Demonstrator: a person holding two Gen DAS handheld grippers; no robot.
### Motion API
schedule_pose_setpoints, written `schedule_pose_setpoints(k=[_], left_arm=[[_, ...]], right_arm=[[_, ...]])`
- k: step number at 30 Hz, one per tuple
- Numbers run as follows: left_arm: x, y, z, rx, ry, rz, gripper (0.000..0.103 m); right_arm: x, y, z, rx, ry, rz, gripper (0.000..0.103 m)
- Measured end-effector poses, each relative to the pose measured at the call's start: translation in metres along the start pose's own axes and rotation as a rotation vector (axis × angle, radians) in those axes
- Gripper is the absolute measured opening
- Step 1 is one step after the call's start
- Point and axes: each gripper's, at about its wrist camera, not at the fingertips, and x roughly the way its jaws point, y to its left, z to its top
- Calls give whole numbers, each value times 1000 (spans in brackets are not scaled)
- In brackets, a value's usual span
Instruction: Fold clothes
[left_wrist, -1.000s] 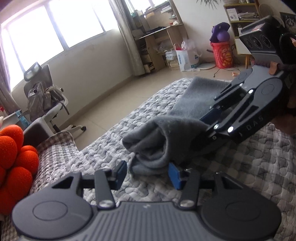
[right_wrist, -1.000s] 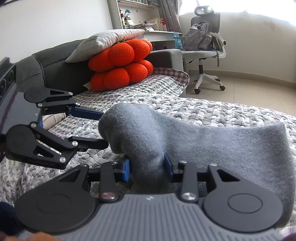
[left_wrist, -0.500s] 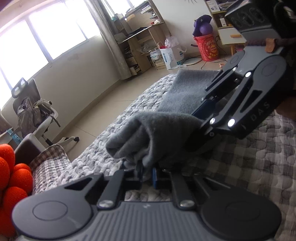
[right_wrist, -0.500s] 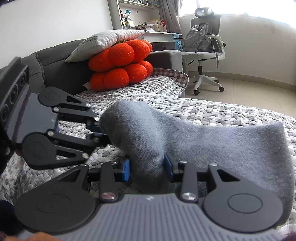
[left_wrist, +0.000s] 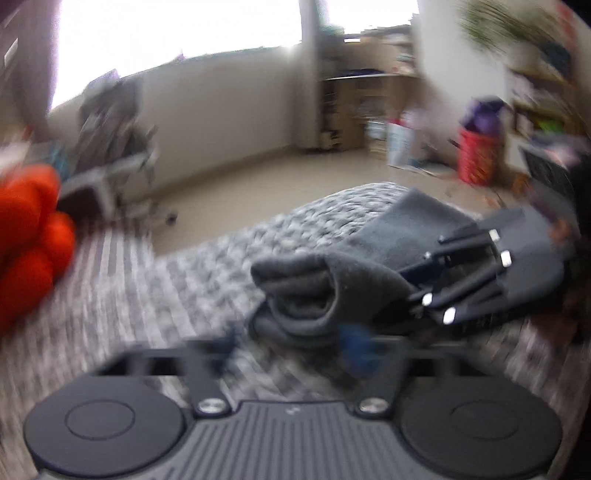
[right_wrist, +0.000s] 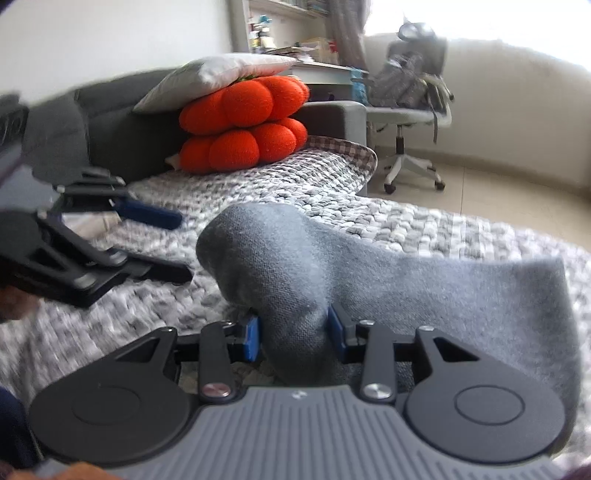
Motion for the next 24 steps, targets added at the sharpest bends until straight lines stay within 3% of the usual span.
schedule_pose_setpoints(k=[3,7,9,16,24], left_arm=[[-4,12,-1,-287,2,2,95],[-1,35,-9,-682,11,-105,98],[7,41,-16,-802,34,-134,99],[46,36,-34,-1034,119,-237,99],[84,22,-20,-1057,114,-251,99]], right_arm=[[1,17,-5,-122,-1,-41,45],[1,28,-13,-230,-10,-73,45],[0,29,-16,-252,-15,-78,45],[-1,29,-19,-282,-38,-94,40],[-1,19,-13,-230,-38,-63,38]])
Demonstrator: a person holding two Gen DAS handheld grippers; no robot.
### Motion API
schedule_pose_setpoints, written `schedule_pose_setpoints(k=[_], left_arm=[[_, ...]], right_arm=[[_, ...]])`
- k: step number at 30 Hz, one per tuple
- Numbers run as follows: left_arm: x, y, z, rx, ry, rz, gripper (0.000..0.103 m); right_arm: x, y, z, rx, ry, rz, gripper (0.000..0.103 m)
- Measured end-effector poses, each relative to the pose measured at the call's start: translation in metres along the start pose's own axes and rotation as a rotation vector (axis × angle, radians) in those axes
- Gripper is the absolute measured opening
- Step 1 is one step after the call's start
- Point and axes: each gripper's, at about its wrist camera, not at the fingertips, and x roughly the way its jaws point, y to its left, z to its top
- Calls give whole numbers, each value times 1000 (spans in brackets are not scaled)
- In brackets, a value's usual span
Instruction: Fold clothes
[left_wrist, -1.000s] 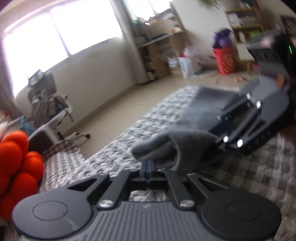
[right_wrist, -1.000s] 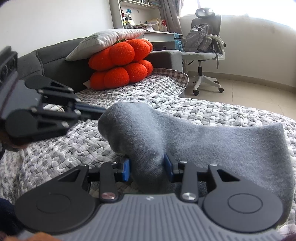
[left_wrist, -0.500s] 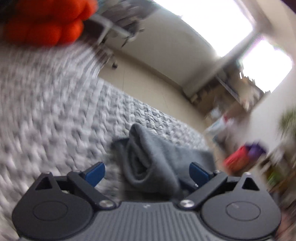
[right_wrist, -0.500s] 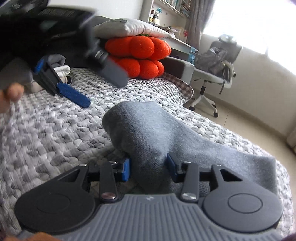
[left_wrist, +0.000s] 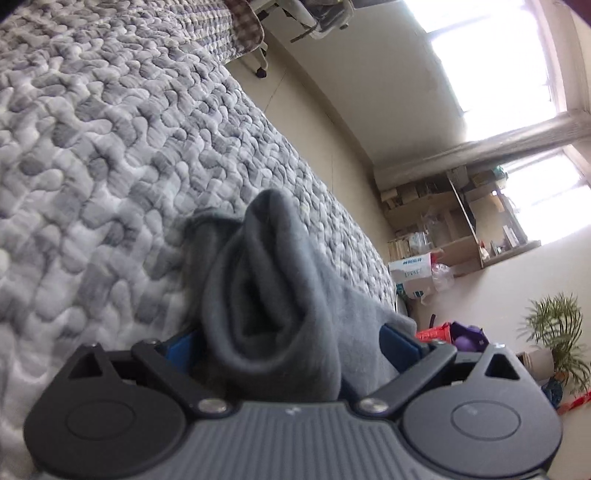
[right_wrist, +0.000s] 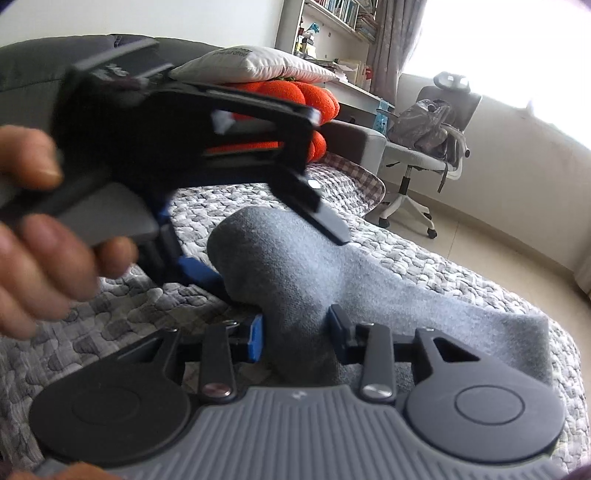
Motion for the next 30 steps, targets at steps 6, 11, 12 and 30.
schedule_pose_setpoints(k=[6,11,12,30], left_arm=[[5,-15,-4,83,-21,72,63],[2,-12,-5,106,-48,102,36],[0,-12,-5,118,-55,104,35],[-8,2,-3,163,-89,107,39]], right_arm=[[0,-1,1,7,3,14,39],[-3,1,-2,-17,24,22,44],[-4,0,-1,-13,27,27,44],[-48,-104,-21,426,75,79,52]])
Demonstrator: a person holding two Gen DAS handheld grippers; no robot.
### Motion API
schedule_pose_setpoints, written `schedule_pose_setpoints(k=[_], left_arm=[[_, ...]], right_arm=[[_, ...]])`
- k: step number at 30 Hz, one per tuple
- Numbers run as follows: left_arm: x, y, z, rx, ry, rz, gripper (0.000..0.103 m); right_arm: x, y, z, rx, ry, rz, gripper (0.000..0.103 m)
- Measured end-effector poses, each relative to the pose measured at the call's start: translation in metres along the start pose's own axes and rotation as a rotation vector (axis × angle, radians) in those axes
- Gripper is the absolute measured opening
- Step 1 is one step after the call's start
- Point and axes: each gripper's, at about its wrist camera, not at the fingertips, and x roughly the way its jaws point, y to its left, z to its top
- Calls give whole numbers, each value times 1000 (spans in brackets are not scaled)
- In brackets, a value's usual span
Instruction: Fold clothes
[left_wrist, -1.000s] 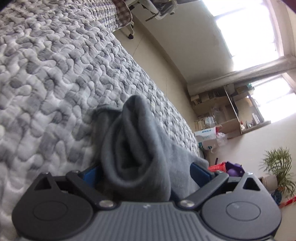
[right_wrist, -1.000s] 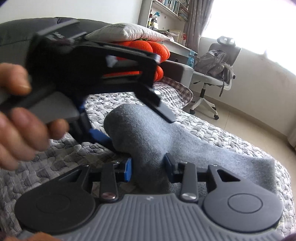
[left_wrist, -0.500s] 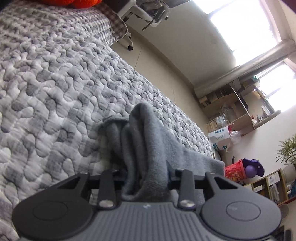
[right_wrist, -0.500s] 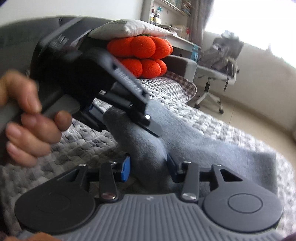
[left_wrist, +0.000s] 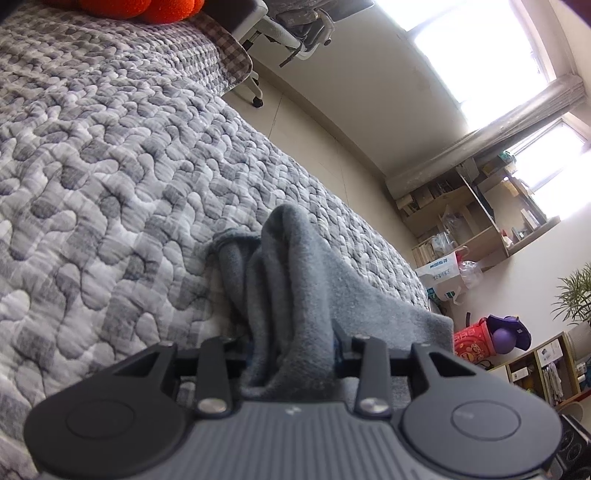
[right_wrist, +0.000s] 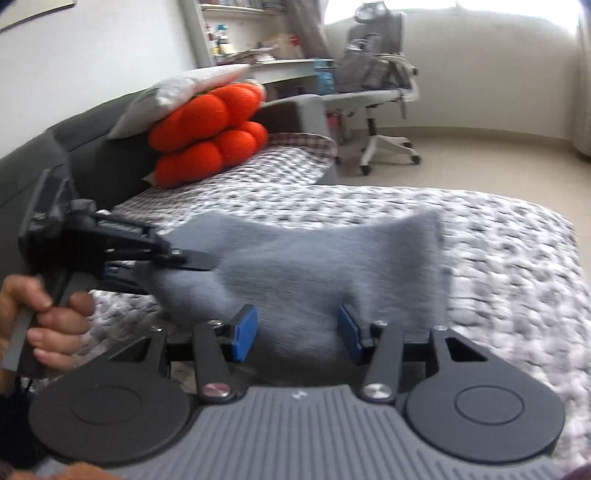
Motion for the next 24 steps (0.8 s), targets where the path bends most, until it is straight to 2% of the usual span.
schedule_pose_setpoints(k=[6,11,17,24], left_arm=[[3,-5,0,16,3,-7,45],[6,-10,-1,34,7,-12,56],[6,-11,-2,51,7,-14,58],[5,-9,-6,49,-8,-15,58]], right_arm=[[-6,-17,1,93,-2,-24,50],[-16,-25,0,154,-5,-17,51],[-28,-15,-3,94,4,-43,57],[-42,-27,-5,175,2,-29,61]])
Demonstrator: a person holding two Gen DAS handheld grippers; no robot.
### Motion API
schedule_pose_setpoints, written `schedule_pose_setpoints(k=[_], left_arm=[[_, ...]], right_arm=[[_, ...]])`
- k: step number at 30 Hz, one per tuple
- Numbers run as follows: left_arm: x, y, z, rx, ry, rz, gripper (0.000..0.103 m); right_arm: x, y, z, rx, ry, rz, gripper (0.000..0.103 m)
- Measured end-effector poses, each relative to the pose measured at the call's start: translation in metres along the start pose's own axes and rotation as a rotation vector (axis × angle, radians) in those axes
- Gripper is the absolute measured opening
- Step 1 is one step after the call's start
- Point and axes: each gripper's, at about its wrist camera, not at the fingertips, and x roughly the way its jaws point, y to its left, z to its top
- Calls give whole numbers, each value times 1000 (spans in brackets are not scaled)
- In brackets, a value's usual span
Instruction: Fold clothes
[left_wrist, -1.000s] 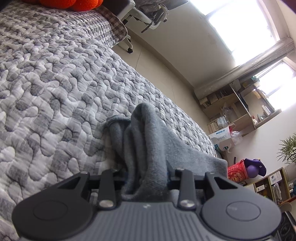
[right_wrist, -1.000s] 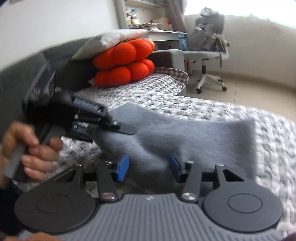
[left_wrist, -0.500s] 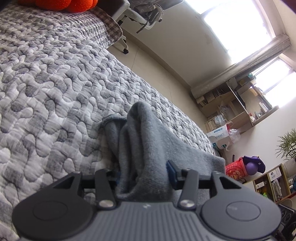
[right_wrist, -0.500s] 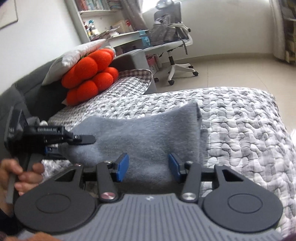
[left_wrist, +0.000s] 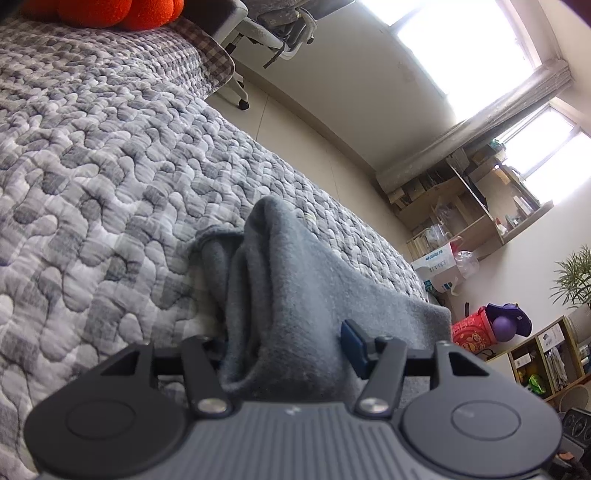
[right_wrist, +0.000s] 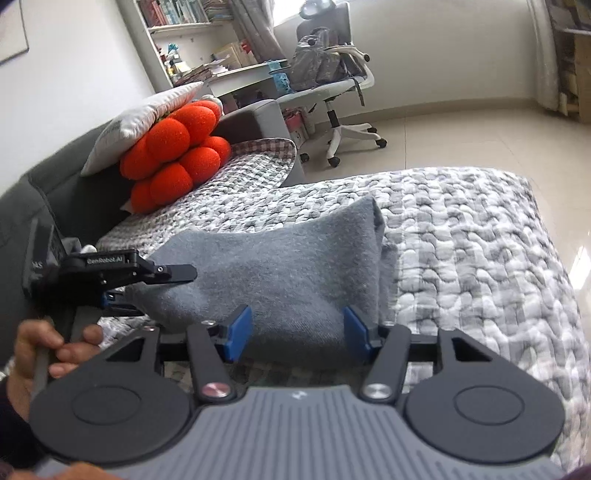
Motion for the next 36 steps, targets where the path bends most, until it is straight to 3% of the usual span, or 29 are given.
schedule_pose_setpoints(k=[3,7,14,21,36], left_arm=[[0,0,-2,-4,-4,2,59],[0,-3,-4,4,-10,8,60],[3,-14,-6,49,-22,27,68],[4,-19,-6,85,-26,39,72],[4,-18,-2,113,-16,48,73]], right_arm=[[-3,-4,-1,33,14,-25,64],[4,-17,-5,86,95,-95,65],[6,-38,-9,296,127,49,70],[4,-60,-6,479,93,138,73],[18,-60,13,484,58,140,73]])
